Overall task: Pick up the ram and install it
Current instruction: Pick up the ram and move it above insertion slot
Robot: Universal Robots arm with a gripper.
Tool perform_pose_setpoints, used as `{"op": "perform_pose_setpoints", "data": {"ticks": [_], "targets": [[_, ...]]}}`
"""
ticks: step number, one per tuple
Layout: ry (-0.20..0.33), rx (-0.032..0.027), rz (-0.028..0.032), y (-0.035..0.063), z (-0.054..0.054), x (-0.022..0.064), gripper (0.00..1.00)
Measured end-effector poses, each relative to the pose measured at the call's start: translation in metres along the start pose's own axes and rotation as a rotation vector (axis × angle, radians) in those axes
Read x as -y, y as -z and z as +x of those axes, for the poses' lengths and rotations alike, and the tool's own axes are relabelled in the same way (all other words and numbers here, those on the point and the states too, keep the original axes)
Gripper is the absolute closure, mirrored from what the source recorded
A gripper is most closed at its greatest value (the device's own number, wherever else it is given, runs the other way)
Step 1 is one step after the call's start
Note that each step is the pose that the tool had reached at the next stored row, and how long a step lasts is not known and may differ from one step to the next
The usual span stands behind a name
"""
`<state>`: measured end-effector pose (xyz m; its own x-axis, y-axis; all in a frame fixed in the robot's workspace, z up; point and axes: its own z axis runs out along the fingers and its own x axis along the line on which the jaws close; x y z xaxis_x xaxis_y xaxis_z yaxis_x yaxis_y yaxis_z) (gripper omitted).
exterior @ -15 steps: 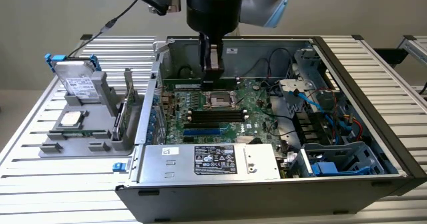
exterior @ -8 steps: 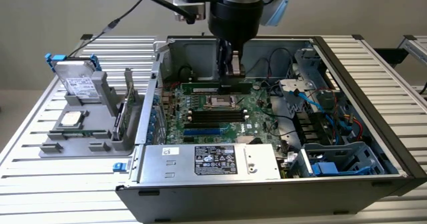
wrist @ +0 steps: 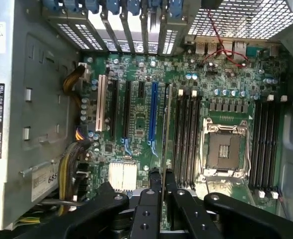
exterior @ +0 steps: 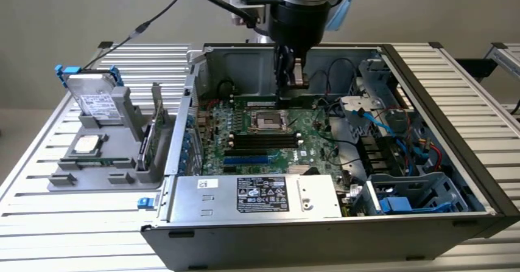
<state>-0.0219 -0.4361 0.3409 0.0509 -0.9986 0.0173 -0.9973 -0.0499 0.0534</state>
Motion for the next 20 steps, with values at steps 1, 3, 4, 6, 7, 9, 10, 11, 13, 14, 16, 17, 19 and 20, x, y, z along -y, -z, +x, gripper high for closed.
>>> {"op": "perform_pose_setpoints", "data": {"ticks": [1, 3, 4, 6, 7, 9, 10, 11, 13, 14, 16, 17, 19, 20], "targets": [[0.0, 0.0002, 0.0001, -0.0017, -0.001, 0.0001, 0.86], [0.0, 0.0002, 0.0002, -0.0053, -0.003, 0.0005, 0.86], [0.0, 0.0, 0.0002, -0.0072, -0.004, 0.0006, 0.86], [0.0, -0.0001, 0.0002, -0.0106, -0.009, 0.0015, 0.86], [0.0, 0.0, 0.0002, -0.0124, -0.012, 0.0021, 0.86], [0.0, -0.0001, 0.0002, -0.0158, -0.018, 0.0032, 0.86], [-0.001, -0.0001, 0.0003, -0.0175, -0.019, 0.0034, 0.86], [-0.005, 0.0002, 0.0003, -0.0195, -0.019, 0.0038, 0.86], [-0.016, 0.0007, -0.0001, -0.0227, -0.02, 0.0043, 0.86], [-0.022, 0.0011, -0.0001, -0.0245, -0.02, 0.0044, 0.86], [-0.032, 0.0016, -0.0003, -0.0277, -0.021, 0.0048, 0.86], [-0.034, 0.0016, -0.0005, -0.0291, -0.022, 0.005, 0.86], [-0.036, 0.0018, -0.0005, -0.0325, -0.025, 0.0053, 0.86], [-0.037, 0.0018, -0.0005, -0.0342, -0.026, 0.0055, 0.86]]}}
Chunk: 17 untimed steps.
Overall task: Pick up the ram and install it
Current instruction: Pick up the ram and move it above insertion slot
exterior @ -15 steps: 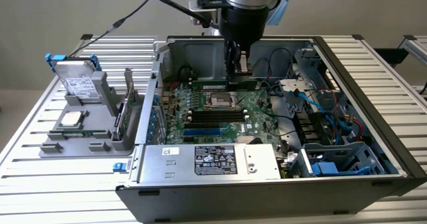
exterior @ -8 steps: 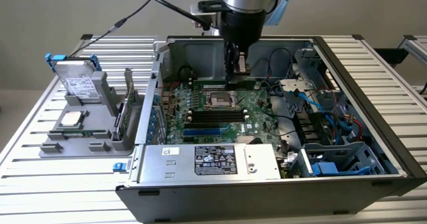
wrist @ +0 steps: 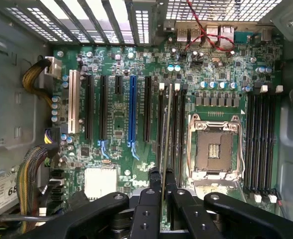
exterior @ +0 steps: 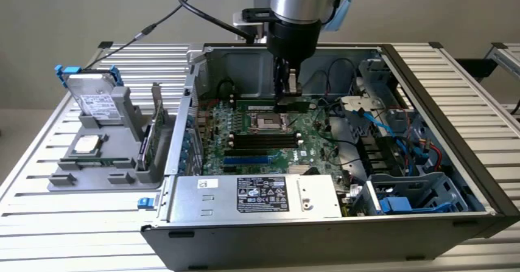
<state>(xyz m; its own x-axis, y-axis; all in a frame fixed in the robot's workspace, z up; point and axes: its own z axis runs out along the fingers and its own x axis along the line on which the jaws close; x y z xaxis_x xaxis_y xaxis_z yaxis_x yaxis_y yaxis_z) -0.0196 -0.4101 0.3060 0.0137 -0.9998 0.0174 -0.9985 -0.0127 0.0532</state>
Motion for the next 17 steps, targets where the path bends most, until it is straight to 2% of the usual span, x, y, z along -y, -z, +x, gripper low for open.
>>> {"op": "perform_pose_setpoints", "data": {"ticks": [4, 11, 13, 17], "targets": [[-0.002, 0.0002, 0.0002, -0.0045, -0.009, 0.0004, 0.86], [-0.003, 0.0001, 0.0011, -0.0051, -0.026, -0.002, 0.86], [-0.002, -0.0001, 0.0028, -0.0052, -0.027, -0.0065, 0.86], [-0.002, 0.0002, 0.0036, -0.0055, -0.027, -0.0093, 0.86]]}}
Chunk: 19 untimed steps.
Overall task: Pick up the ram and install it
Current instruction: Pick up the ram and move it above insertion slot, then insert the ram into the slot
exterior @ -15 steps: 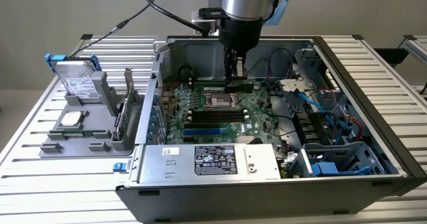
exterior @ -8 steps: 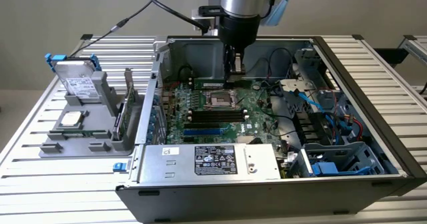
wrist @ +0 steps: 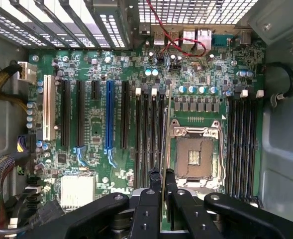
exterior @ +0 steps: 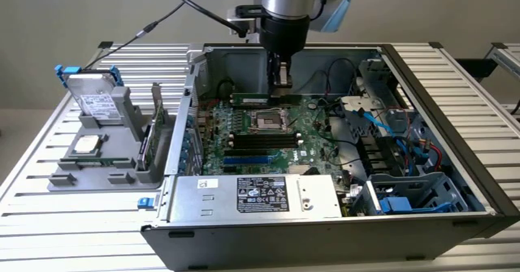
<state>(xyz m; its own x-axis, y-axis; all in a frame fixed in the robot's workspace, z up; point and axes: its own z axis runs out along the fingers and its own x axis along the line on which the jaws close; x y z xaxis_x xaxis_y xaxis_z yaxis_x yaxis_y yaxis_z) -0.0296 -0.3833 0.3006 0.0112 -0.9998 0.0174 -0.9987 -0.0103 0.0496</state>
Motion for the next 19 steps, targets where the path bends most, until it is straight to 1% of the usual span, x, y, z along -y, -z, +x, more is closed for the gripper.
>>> {"op": "perform_pose_setpoints", "data": {"ticks": [15, 19], "targets": [[0.0, -0.0001, 0.0, 0.0, 0.0, -0.0003, 0.86], [0.0, -0.0004, -0.0016, -0.0054, 0.0014, -0.0001, 0.86]]}}
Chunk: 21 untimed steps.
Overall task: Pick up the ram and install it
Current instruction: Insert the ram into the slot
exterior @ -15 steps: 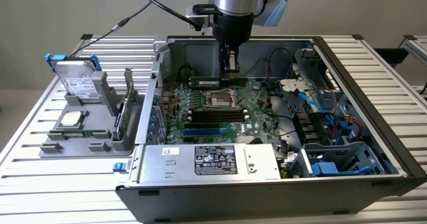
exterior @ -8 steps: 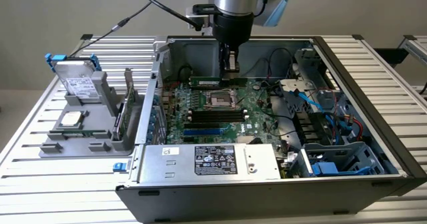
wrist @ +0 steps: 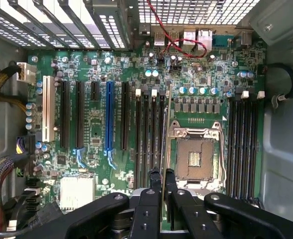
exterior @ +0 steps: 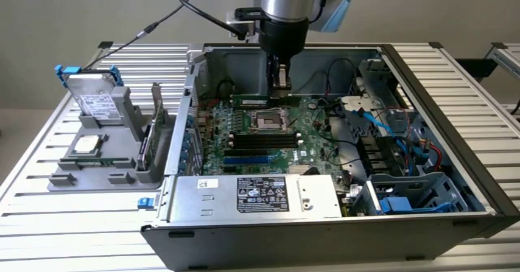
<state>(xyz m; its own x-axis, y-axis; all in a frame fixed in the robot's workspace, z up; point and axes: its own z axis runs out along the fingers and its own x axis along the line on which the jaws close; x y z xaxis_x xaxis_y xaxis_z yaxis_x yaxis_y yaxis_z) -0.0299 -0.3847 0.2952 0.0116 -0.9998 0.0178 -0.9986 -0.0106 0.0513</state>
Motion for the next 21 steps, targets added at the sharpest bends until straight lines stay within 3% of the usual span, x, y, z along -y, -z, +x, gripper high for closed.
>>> {"op": "perform_pose_setpoints", "data": {"ticks": [8, 21], "targets": [[0.019, -0.0004, -0.0056, -0.0149, 0.013, 0.001, 0.86], [0.088, -0.0041, -0.0049, -0.0383, 0.013, 0.004, 0.86]]}}
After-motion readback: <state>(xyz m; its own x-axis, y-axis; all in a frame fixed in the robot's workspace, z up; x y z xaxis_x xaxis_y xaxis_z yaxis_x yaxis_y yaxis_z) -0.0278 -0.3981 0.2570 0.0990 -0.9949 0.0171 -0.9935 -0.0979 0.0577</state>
